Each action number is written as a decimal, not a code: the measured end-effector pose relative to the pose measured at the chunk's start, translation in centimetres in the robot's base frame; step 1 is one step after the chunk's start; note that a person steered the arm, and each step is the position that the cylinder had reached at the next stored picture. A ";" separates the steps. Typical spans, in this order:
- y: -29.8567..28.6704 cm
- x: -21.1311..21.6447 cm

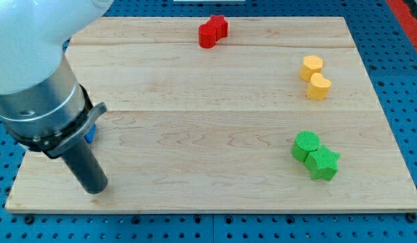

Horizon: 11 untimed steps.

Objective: Push both the blue blocks slightly up

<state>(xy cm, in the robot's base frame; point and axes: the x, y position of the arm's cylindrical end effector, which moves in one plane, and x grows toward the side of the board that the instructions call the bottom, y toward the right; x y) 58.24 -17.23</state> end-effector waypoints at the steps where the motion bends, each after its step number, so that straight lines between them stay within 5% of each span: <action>1: -5.2 0.4; 7: -4.3 -12.9; 9: 0.4 -15.2; 11: 23.2 -13.5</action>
